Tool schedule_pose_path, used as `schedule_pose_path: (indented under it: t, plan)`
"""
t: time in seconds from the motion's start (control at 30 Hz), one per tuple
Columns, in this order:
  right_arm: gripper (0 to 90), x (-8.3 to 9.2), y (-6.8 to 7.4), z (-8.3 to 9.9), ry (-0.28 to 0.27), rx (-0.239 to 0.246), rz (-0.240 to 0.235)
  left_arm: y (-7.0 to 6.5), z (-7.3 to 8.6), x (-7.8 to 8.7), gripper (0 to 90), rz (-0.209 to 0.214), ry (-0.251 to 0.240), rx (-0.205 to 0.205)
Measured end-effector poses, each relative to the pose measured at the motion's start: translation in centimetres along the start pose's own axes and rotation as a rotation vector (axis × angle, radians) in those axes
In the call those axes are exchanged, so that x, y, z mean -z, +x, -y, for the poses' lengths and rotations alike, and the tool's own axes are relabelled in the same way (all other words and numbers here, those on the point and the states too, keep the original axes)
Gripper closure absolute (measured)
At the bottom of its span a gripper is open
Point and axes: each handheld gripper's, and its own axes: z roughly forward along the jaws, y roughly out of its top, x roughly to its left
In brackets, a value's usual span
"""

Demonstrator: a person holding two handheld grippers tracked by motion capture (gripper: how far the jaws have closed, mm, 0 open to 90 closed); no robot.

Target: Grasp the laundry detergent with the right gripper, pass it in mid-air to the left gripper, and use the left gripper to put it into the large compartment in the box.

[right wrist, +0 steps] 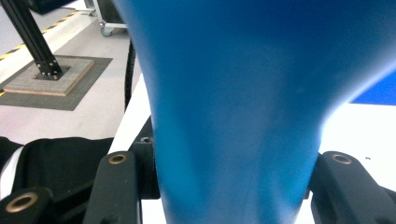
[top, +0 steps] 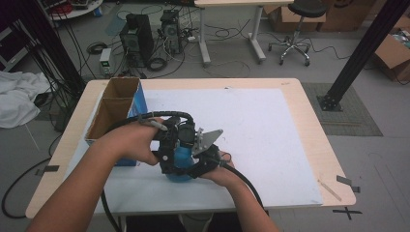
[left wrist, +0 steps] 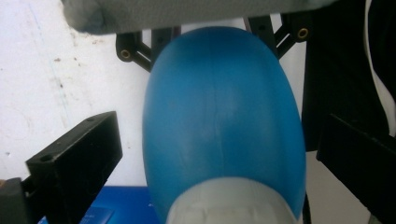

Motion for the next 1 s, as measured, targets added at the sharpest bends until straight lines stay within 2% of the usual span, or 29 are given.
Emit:
schedule_pose_path:
  t: [0.03, 0.13, 0.37, 0.4, 0.43, 0.47, 0.53, 0.57, 0.73, 0.77, 0.9, 0.93, 0.97, 1.0]
  plan:
    - [46.0, -0.11, -0.27, -0.04, -0.019, 0.034, 0.015, -0.01, -0.01, -0.05, 1.2, 0.0, 0.002, 0.002]
    - [46.0, -0.05, -0.01, -0.05, -0.003, -0.001, 0.005, -0.04, -0.07, -0.18, 2.4, -0.002, 0.004, 0.01]
    - [46.0, -0.19, -0.01, -0.05, -0.004, -0.001, 0.008, 0.02, -0.08, -0.39, 6.3, -0.005, 0.009, 0.015]
    - [46.0, -0.37, -0.37, -0.08, -0.032, 0.048, 0.018, 0.03, -0.06, -0.38, 7.1, -0.006, 0.015, 0.016]
    - [46.0, -0.37, -0.37, -0.08, -0.032, 0.048, 0.018, 0.03, -0.06, -0.38, 7.5, -0.006, 0.015, 0.016]
    - [46.0, -0.27, -0.12, -0.03, -0.013, 0.007, 0.013, 0.04, -0.02, -0.41, 8.2, -0.006, 0.017, 0.021]
    - [46.0, -0.23, -0.05, -0.01, -0.002, -0.002, 0.009, 0.06, 0.02, -0.45, 8.4, -0.01, 0.016, 0.023]
    - [46.0, -0.18, 0.09, 0.0, 0.006, -0.027, 0.007, 0.08, 0.01, -0.41, 9.1, -0.012, 0.024, 0.024]
    - [46.0, -0.3, -0.15, 0.07, -0.002, -0.002, 0.01, 0.09, 0.0, -0.56, 13.3, -0.019, 0.027, 0.032]
    - [46.1, -0.46, -0.34, 0.04, -0.022, 0.022, 0.013, 0.09, -0.03, -0.53, 14.9, -0.02, 0.031, 0.03]
    - [46.0, -0.47, -0.46, 0.11, -0.02, 0.028, 0.018, 0.09, -0.11, -0.53, 16.7, -0.022, 0.033, 0.03]
    - [46.0, -0.41, -0.25, 0.12, -0.01, -0.004, 0.007, 0.07, -0.14, -0.54, 16.7, -0.027, 0.036, 0.024]
    - [46.0, -0.44, -0.47, 0.13, -0.02, 0.022, 0.018, 0.05, -0.18, -0.57, 18.6, -0.029, 0.04, 0.019]
    - [46.0, -0.46, -0.41, 0.12, -0.023, 0.014, 0.017, 0.03, -0.19, -0.62, 19.2, -0.036, 0.04, 0.02]
